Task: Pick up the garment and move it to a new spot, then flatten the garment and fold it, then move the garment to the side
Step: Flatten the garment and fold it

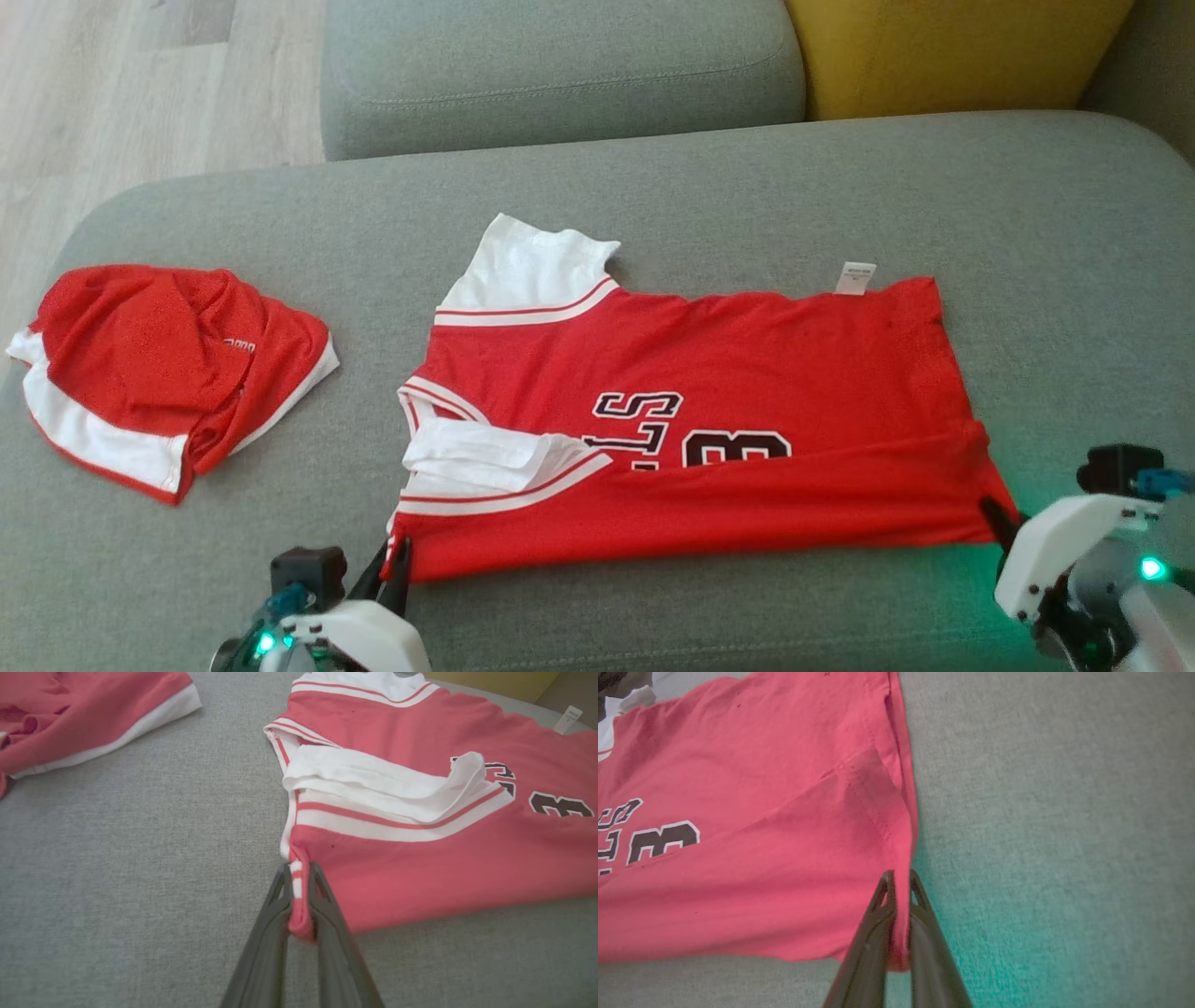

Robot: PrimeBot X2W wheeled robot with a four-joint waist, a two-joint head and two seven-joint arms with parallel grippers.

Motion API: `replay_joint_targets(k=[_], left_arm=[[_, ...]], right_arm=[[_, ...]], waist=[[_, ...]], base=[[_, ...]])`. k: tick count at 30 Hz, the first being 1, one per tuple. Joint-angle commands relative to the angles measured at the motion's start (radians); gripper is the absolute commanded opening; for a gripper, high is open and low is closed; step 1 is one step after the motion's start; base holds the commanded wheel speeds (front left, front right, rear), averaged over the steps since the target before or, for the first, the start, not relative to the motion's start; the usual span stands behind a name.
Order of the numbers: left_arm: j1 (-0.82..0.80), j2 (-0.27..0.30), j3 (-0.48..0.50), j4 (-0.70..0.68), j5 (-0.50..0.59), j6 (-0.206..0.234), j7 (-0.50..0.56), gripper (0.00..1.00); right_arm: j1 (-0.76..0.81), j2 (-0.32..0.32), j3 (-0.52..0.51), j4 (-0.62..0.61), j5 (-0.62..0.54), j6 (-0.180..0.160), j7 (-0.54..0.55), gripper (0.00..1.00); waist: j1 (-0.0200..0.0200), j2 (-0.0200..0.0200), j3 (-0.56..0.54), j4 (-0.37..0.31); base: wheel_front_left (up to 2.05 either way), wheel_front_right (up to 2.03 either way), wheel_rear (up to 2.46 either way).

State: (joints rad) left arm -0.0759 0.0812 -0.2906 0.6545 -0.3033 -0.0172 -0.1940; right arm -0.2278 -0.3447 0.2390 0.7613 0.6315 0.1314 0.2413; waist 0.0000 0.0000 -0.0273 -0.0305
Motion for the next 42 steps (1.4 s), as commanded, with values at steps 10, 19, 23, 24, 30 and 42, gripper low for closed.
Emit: replay_joint_targets(k=[10, 19, 23, 24, 30, 42], left_arm=[[-0.028, 0.011, 0.055, -0.073, -0.023, 0.055, -0.041, 1.00], [0.004, -0.011, 0.160, -0.317, -0.024, 0.056, -0.067, 1.00], [0.014, -0.021, 0.165, -0.362, 0.007, 0.037, -0.068, 1.00], [0.006, -0.022, 0.163, -0.356, 0.017, 0.035, -0.068, 1.00], [-0.148, 0.014, 0.135, -0.224, 0.085, 0.049, -0.020, 1.00], [-0.698, 0.203, 0.063, -0.021, 0.127, -0.092, 0.305, 1.00]], right_arm=[[0.052, 0.009, -0.056, -0.222, -0.049, -0.001, -0.129, 1.00], [0.089, 0.118, -0.105, -0.356, -0.170, -0.001, -0.329, 1.00], [0.086, 0.146, -0.107, -0.382, -0.215, -0.001, -0.360, 1.00], [0.079, 0.150, -0.106, -0.386, -0.224, -0.001, -0.362, 1.00], [-0.002, 0.164, -0.076, -0.418, -0.268, -0.001, -0.352, 1.00], [-0.238, 0.172, 0.030, -0.446, -0.298, -0.001, -0.350, 1.00]], waist=[[0.0000, 0.0000, -0.001, -0.012], [0.0000, 0.0000, 0.008, -0.027], [0.0000, 0.0000, 0.024, -0.043], [0.0000, 0.0000, 0.031, -0.050], [0.0000, 0.0000, 0.121, -0.102], [0.0000, 0.0000, 0.379, -0.221]], base=[[0.00, 0.00, 0.00], [0.00, 0.00, 0.00], [0.00, 0.00, 0.00], [0.00, 0.00, 0.00], [0.00, 0.00, 0.00], [0.00, 0.00, 0.00]])
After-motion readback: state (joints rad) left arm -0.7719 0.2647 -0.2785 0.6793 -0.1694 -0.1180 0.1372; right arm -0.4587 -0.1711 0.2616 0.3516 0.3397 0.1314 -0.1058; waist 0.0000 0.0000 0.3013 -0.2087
